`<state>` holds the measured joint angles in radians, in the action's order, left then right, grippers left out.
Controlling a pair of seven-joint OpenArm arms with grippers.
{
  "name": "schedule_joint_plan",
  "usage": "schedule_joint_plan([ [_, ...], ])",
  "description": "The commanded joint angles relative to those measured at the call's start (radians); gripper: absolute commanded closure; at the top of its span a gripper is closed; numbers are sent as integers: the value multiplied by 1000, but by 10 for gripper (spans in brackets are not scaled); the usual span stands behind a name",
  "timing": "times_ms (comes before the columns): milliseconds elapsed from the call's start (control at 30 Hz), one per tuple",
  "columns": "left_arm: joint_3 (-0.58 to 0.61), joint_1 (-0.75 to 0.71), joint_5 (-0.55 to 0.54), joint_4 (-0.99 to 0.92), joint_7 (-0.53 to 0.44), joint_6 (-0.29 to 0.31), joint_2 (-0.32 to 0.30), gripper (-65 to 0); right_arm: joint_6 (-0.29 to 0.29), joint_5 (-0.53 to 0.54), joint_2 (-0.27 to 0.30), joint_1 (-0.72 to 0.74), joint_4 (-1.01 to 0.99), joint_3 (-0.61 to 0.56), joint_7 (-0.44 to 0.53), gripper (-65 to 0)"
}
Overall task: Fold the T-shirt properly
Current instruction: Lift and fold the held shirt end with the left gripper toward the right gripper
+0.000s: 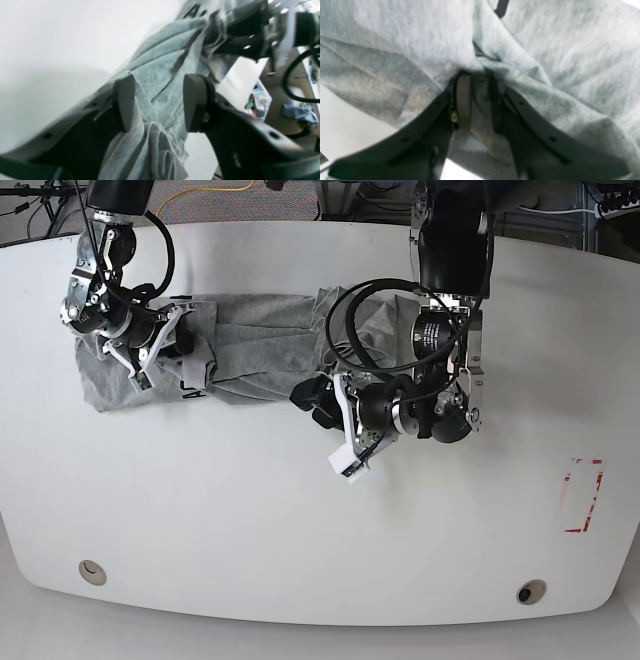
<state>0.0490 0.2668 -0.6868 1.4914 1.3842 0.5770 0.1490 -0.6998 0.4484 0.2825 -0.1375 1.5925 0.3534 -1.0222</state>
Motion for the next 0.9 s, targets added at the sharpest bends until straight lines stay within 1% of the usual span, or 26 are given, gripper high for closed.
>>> schedule_joint_plan([
  [0, -21, 25, -52, 19, 2, 4, 8, -294, 2, 13, 14, 11, 21, 5, 4, -130],
  [100, -59, 24, -52, 24, 10, 4, 8, -294, 2, 20, 14, 14, 36, 5, 4, -130],
  [133, -71, 21, -50, 30, 10, 4, -6, -294, 2, 25, 14, 14, 42, 5, 3, -130],
  [267, -134, 12, -69, 39, 10, 5, -105, -293, 2, 30, 14, 17, 53, 5, 3, -130],
  [400, -185, -39, -118, 58, 8, 5, -194, -292, 2, 30, 14, 19, 52, 5, 3, -130],
  [467, -215, -59, -142, 65, 7, 5, -237, -271, 2, 30, 14, 19, 53, 5, 3, -130],
  [533, -240, -79, -153, 62, 7, 5, -282, -221, 2, 30, 14, 19, 53, 6, 3, -130],
  [600, -245, -97, -158, 61, 7, 5, -308, -172, 2, 30, 14, 19, 53, 8, 3, -130],
  [667, -243, -114, -159, 67, 7, 5, -326, -144, 2, 30, 14, 19, 52, 8, 3, -130],
  [867, -237, -153, -185, 87, 7, 5, -326, -143, 2, 30, 14, 19, 50, 9, 3, -130],
])
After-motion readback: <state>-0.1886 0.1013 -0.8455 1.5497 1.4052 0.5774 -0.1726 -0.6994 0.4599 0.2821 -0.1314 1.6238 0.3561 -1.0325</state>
